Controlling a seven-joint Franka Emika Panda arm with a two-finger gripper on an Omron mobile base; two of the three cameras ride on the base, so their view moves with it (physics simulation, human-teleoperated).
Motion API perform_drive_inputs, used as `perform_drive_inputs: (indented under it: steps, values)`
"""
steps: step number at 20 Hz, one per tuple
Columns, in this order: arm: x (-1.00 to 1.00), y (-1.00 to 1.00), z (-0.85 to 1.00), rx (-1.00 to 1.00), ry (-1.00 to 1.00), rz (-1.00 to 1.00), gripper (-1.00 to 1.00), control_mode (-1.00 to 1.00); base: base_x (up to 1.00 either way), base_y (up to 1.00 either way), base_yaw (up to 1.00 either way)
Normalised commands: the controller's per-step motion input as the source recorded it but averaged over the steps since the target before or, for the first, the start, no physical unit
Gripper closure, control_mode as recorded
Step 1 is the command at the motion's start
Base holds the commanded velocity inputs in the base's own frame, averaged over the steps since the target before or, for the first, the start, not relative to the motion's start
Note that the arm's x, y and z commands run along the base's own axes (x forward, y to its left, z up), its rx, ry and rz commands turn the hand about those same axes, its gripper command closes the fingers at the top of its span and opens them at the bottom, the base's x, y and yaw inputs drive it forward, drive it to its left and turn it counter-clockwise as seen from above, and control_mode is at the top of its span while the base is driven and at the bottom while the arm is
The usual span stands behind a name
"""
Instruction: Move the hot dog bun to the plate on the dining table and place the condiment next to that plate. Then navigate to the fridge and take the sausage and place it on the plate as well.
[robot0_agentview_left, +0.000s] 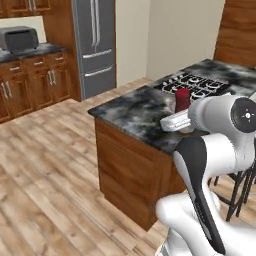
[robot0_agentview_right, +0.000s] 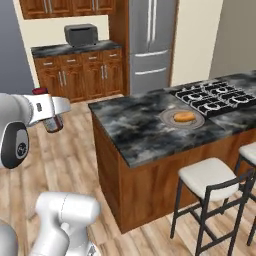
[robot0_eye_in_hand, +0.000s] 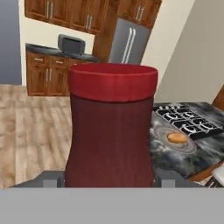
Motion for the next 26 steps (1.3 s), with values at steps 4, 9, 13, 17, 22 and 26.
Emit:
perform_drive_inputs:
  steps: [4, 9, 13, 17, 22, 26]
  values:
    - [0.0, 0.0, 0.0, 0.0, 0.0, 0.0, 1.0, 1.0, 0.45, 0.09, -0.64]
    - [0.0, 0.0, 0.0, 0.0, 0.0, 0.0, 1.0, 1.0, 0.39, 0.34, -0.53]
    - [0.0, 0.0, 0.0, 0.0, 0.0, 0.0, 1.0, 1.0, 0.46, 0.57, -0.41]
    - [0.0, 0.0, 0.0, 0.0, 0.0, 0.0, 1.0, 1.0, 0.43, 0.56, -0.4]
    - [0.0, 0.0, 0.0, 0.0, 0.0, 0.0, 1.0, 1.0, 0.39, 0.35, -0.33]
    - [0.0, 0.0, 0.0, 0.0, 0.0, 0.0, 1.0, 1.0, 0.46, 0.22, -0.27]
